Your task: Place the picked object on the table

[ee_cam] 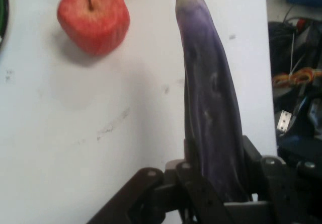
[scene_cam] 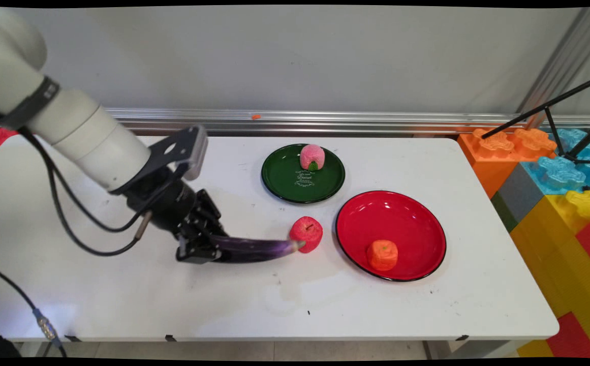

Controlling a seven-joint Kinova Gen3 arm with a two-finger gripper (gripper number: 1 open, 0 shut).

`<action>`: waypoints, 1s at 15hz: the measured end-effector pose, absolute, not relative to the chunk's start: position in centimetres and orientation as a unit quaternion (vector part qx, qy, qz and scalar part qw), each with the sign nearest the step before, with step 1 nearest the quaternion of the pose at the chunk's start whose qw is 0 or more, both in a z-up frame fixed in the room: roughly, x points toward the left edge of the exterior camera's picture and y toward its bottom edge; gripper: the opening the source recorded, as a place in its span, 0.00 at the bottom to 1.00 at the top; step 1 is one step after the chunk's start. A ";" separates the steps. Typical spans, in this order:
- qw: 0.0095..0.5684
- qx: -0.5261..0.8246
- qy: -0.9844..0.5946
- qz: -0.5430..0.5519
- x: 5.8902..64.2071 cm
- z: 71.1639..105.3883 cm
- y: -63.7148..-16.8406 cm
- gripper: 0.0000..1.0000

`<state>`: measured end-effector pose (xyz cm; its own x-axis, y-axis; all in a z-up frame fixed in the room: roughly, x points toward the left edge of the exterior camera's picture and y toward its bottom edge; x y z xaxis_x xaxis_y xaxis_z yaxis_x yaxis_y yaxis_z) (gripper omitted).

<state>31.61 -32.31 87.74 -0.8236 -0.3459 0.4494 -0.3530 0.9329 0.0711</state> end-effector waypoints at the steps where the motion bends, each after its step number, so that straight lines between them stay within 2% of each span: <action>1: 0.233 0.178 -0.956 0.006 32.2 86.8 -32.2 0.00; 10: 0.227 0.150 -0.962 0.006 35.4 79.6 -32.5 0.00; 15: 0.239 0.140 -0.961 0.011 35.8 77.7 -33.1 0.00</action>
<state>35.77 -33.07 77.72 -0.8467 -0.2645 0.4616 -0.2754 0.9603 0.0451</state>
